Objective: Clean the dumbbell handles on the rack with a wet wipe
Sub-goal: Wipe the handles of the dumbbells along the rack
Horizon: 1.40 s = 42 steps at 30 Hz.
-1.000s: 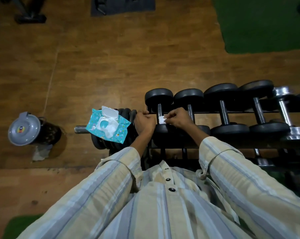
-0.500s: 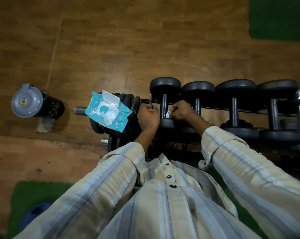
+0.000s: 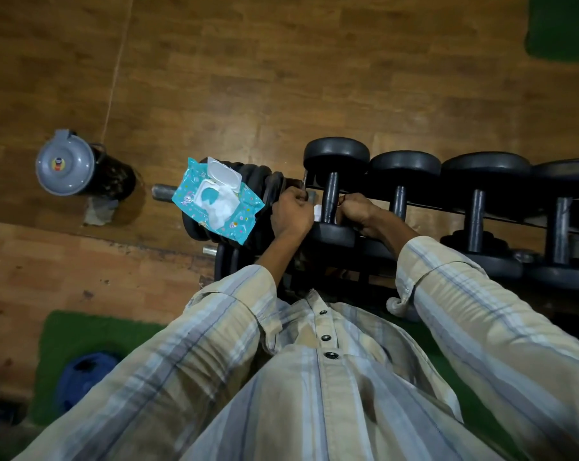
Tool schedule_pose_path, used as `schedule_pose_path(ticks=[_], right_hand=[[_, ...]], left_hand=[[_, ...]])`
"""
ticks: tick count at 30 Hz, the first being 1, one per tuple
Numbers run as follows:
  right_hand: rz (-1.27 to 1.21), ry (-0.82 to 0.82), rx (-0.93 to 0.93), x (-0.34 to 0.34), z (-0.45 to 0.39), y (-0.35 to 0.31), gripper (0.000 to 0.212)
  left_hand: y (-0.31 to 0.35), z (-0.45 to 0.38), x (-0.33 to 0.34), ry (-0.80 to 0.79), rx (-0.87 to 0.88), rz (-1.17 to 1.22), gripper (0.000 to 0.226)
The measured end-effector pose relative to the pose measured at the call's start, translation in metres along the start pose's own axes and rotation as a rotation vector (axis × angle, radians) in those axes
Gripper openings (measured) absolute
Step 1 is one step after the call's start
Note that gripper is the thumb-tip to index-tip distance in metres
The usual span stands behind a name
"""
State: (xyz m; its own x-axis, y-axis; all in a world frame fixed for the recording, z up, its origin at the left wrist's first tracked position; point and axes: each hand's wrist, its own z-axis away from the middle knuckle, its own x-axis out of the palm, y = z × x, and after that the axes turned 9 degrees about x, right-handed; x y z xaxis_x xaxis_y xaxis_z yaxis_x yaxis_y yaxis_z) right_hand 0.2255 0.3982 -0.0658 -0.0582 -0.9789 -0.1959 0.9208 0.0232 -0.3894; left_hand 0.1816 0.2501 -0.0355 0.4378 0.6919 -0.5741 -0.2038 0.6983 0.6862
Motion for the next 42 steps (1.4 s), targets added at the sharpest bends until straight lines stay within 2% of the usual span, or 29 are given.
schedule_pose_path(ticks=[4, 6, 8, 13, 16, 17, 19, 22, 26, 29, 31, 33, 36, 39, 42], right_hand=[[-0.176, -0.054, 0.038, 0.003, -0.003, -0.001, 0.028], [-0.215, -0.055, 0.048, 0.003, -0.004, 0.0, 0.029], [-0.215, -0.018, 0.058, 0.003, -0.003, 0.001, 0.026], [-0.149, 0.075, 0.065, -0.003, -0.005, 0.001, 0.029], [-0.257, 0.082, 0.043, -0.011, 0.006, 0.0, 0.042], [-0.288, 0.09, 0.032, -0.012, 0.008, 0.001, 0.04], [-0.322, 0.116, -0.009, -0.014, 0.015, 0.001, 0.028], [-0.319, 0.1, -0.099, -0.016, 0.03, 0.0, 0.025], [-0.174, -0.025, -0.217, -0.021, 0.044, 0.003, 0.024], [-0.02, -0.037, -0.339, -0.023, 0.041, 0.01, 0.015], [0.066, 0.038, -0.411, -0.021, 0.036, 0.015, 0.013], [0.139, 0.193, -0.464, -0.016, 0.031, 0.018, 0.013], [0.108, 0.405, -0.525, -0.003, 0.026, 0.015, 0.012], [-0.02, 0.604, -0.474, 0.006, 0.021, 0.005, 0.017], [-0.152, 0.714, -0.385, 0.01, 0.012, -0.005, 0.022]], left_hand=[[0.003, 0.003, -0.003, -0.096, -0.042, -0.039, 0.031], [0.002, 0.003, -0.003, -0.114, -0.072, -0.072, 0.025], [0.002, 0.004, -0.002, -0.117, -0.088, -0.106, 0.017], [0.015, 0.005, -0.007, -0.171, -0.101, -0.143, 0.014], [0.02, 0.004, -0.009, -0.183, -0.08, -0.125, 0.032], [0.022, 0.003, -0.008, -0.181, -0.07, -0.124, 0.033], [0.022, 0.0, -0.005, -0.197, -0.043, -0.14, 0.022], [0.023, 0.002, 0.001, -0.212, -0.012, -0.152, 0.012], [0.023, 0.009, 0.004, -0.111, 0.006, -0.13, 0.012], [0.019, 0.012, 0.0, 0.013, -0.044, -0.005, 0.011], [0.016, 0.014, -0.002, 0.063, -0.048, 0.046, 0.013], [0.014, 0.016, -0.003, 0.096, -0.047, 0.049, 0.012], [0.013, 0.016, -0.004, 0.105, -0.042, 0.06, 0.01], [0.011, 0.015, -0.005, 0.112, -0.03, 0.046, 0.008], [0.009, 0.015, -0.007, 0.078, -0.003, 0.036, 0.013]])
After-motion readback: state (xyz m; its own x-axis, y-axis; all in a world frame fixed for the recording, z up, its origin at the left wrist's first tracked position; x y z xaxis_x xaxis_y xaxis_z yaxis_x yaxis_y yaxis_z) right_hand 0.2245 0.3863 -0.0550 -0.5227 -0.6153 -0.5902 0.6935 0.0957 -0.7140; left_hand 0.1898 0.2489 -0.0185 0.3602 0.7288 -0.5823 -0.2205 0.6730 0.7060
